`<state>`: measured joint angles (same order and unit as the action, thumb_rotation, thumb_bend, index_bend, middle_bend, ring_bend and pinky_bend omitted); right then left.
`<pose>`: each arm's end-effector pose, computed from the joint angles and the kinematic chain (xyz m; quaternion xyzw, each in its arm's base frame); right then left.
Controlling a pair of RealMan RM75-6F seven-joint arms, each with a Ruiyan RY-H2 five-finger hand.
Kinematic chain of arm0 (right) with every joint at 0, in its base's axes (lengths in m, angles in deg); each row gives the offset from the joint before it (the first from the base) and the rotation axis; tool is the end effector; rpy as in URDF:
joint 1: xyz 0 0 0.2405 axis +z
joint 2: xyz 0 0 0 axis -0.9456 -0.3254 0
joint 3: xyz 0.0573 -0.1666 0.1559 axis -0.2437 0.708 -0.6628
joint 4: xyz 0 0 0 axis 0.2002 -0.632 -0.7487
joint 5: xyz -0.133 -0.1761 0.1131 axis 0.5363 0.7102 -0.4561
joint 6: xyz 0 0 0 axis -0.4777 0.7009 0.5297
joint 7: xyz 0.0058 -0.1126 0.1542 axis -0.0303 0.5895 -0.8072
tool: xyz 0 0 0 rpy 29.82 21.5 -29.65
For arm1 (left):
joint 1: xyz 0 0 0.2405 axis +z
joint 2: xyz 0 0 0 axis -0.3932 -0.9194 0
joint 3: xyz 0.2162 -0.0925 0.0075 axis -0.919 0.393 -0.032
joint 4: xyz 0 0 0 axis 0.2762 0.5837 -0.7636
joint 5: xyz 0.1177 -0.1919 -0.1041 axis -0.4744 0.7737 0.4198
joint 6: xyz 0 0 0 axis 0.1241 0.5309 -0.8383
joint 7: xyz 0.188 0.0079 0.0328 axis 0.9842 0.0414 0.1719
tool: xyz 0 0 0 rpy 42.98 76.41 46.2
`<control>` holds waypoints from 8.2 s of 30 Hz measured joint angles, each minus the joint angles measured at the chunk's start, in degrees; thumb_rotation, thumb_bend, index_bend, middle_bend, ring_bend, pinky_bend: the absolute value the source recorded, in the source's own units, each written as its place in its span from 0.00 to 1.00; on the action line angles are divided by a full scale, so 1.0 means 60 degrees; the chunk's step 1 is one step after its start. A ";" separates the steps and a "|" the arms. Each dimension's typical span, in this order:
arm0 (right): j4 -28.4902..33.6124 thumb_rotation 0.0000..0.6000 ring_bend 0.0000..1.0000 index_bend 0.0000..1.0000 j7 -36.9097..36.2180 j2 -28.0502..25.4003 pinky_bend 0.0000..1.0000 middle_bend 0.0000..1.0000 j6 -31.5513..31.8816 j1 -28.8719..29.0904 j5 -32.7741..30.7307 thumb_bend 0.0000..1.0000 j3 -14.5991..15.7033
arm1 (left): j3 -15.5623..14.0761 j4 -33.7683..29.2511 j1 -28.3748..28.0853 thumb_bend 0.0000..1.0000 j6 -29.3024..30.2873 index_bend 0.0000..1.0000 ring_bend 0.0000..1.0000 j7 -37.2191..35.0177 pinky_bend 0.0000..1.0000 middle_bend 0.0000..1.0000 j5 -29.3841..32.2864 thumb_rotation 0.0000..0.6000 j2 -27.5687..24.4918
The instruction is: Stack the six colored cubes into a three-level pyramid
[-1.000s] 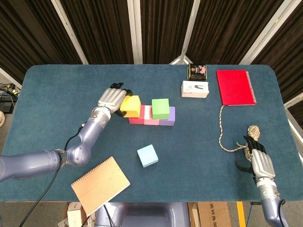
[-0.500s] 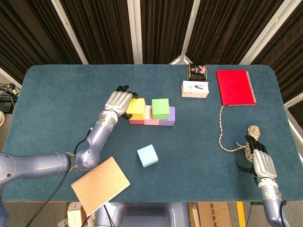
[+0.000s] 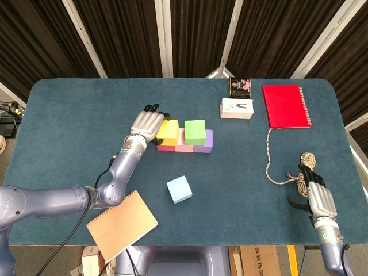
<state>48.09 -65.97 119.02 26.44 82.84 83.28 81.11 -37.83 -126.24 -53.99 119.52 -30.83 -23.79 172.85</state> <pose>-0.3206 -0.2708 0.0452 0.4993 -0.5855 0.3476 0.5358 0.0029 0.4652 -0.0519 -0.7365 -0.4004 -0.3058 0.4514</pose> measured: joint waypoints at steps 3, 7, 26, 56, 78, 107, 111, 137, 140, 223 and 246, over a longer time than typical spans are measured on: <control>-0.0019 1.00 0.00 0.04 -0.0035 -0.0012 0.00 0.02 -0.0003 -0.0004 0.0014 0.34 -0.0005 | 0.0028 0.0050 -0.0015 0.41 0.0131 0.28 0.00 0.0068 0.00 0.25 -0.0062 1.00 0.0083; -0.0010 1.00 0.00 0.04 -0.0110 -0.0050 0.00 0.02 -0.0003 -0.0022 0.0020 0.34 -0.0012 | 0.0094 0.0170 -0.0022 0.41 0.0298 0.28 0.00 0.0158 0.00 0.25 -0.0118 1.00 0.0241; -0.0047 1.00 0.00 0.04 -0.0268 -0.0144 0.00 0.02 -0.0046 -0.0041 0.0019 0.34 -0.0042 | 0.0380 0.0786 -0.0107 0.41 0.0584 0.27 0.00 0.0709 0.00 0.24 -0.0048 1.00 0.1008; -0.0033 1.00 0.00 0.04 -0.0405 -0.0216 0.00 0.02 -0.0053 -0.0070 0.0050 0.34 -0.0052 | 0.0774 0.0826 -0.0033 0.40 0.0739 0.27 0.00 0.1332 0.00 0.23 0.0060 1.00 0.1307; -0.0119 1.00 0.00 0.04 -0.0390 -0.0183 0.00 0.02 -0.0180 -0.0024 -0.0080 0.34 -0.0067 | 0.0941 0.1039 0.0041 0.40 0.0838 0.26 0.00 0.1550 0.00 0.23 -0.0059 1.00 0.1552; -0.0111 1.00 0.00 0.04 -0.0354 -0.0186 0.00 0.02 -0.0202 -0.0002 -0.0121 0.34 -0.0074 | 0.1148 0.1189 0.0138 0.35 0.0785 0.24 0.00 0.1776 0.00 0.21 -0.0035 1.00 0.1723; -0.0116 1.00 0.00 0.04 -0.0357 -0.0187 0.00 0.02 -0.0213 0.0004 -0.0116 0.34 -0.0072 | 0.1156 0.1146 0.0132 0.35 0.0763 0.22 0.00 0.1818 0.00 0.18 -0.0052 1.00 0.1706; -0.0134 1.00 0.00 0.04 -0.0391 -0.0238 0.00 0.02 -0.0235 0.0002 -0.0009 0.34 -0.0022 | 0.1409 -0.0482 0.0478 0.35 0.0903 0.05 0.00 0.1406 0.00 0.04 -0.0349 1.00 0.0494; -0.0149 1.00 0.00 0.04 -0.0383 -0.0245 0.00 0.02 -0.0236 0.0007 0.0091 0.34 0.0009 | 0.1490 -0.1254 0.0864 0.35 0.1075 0.05 0.00 0.0908 0.00 0.04 -0.0968 1.00 -0.0100; 0.0120 1.00 0.03 0.21 0.4638 0.2850 0.00 0.19 -0.3786 0.6891 -0.1680 0.30 -0.0151 | -0.0084 0.0036 1.0799 0.35 0.5891 0.07 0.00 -0.7914 0.00 0.04 -0.9864 1.00 -0.1561; -0.0097 1.00 0.18 0.40 0.3886 0.3071 0.00 0.35 -0.3607 0.7083 -0.1439 0.30 -0.0057 | 0.0225 -0.0147 1.0904 0.35 0.5546 0.07 0.00 -0.7931 0.00 0.03 -0.9618 1.00 -0.1499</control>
<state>47.51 -42.65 137.44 4.81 125.34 74.64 80.76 -36.48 -127.12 11.44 152.79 -78.41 -81.50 163.86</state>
